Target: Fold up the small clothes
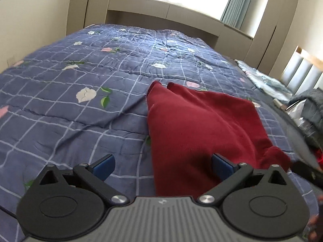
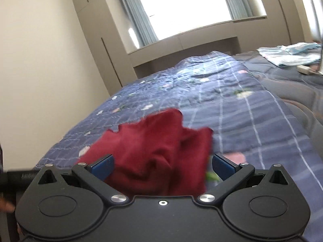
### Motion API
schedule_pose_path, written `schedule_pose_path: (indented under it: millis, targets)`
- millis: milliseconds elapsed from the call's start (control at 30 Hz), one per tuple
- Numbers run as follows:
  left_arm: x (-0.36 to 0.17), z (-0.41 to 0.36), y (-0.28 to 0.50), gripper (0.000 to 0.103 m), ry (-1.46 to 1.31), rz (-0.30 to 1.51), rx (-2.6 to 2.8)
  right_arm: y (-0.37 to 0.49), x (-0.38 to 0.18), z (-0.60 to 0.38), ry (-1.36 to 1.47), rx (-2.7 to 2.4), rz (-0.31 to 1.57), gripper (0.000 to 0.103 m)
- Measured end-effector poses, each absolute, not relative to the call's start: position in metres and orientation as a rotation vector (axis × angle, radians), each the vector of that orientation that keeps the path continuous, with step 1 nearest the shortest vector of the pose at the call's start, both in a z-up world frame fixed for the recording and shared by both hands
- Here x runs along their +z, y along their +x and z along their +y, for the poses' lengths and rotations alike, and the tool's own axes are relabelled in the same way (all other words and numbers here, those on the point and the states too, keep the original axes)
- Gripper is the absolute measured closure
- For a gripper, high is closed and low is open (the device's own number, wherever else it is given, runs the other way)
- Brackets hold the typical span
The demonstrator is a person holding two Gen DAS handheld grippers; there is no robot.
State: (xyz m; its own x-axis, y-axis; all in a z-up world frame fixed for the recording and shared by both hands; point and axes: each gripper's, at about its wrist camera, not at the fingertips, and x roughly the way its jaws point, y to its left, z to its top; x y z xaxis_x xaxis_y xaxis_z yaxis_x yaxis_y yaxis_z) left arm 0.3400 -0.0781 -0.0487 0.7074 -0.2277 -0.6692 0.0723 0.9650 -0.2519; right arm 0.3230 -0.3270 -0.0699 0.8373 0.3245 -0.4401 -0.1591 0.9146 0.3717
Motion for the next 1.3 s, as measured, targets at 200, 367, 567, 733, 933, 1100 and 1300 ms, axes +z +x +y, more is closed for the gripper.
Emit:
schedule_pose_path:
  millis: [200,367,567,733,933,1100,1300]
  targets:
    - [-0.058,-0.072,0.341,0.001,-0.24,0.777,-0.213,0.362,-0.064,-0.336,0.429,0.314,0.565,0.0]
    - [-0.066,-0.071,0.338,0.001,-0.263,0.808,-0.228,0.391,-0.074,-0.337,0.449,0.25,0.652,0.003]
    - [-0.066,-0.07,0.335,0.001,-0.253,0.805,-0.231,0.399,-0.084,-0.334,0.459,0.236,0.657,0.036]
    - [-0.063,-0.072,0.335,0.001,-0.249,0.803,-0.242,0.402,-0.092,-0.333,0.464,0.228,0.689,0.076]
    - [-0.055,-0.073,0.333,0.001,-0.253,0.78,-0.26,0.38,-0.079,-0.347,0.474,0.221,0.594,0.099]
    - [-0.045,-0.073,0.333,0.001,-0.26,0.746,-0.282,0.369,-0.077,-0.363,0.47,0.18,0.585,0.099]
    - [-0.056,-0.078,0.343,0.001,-0.236,0.807,-0.216,0.365,-0.091,-0.355,0.43,0.148,0.638,0.08]
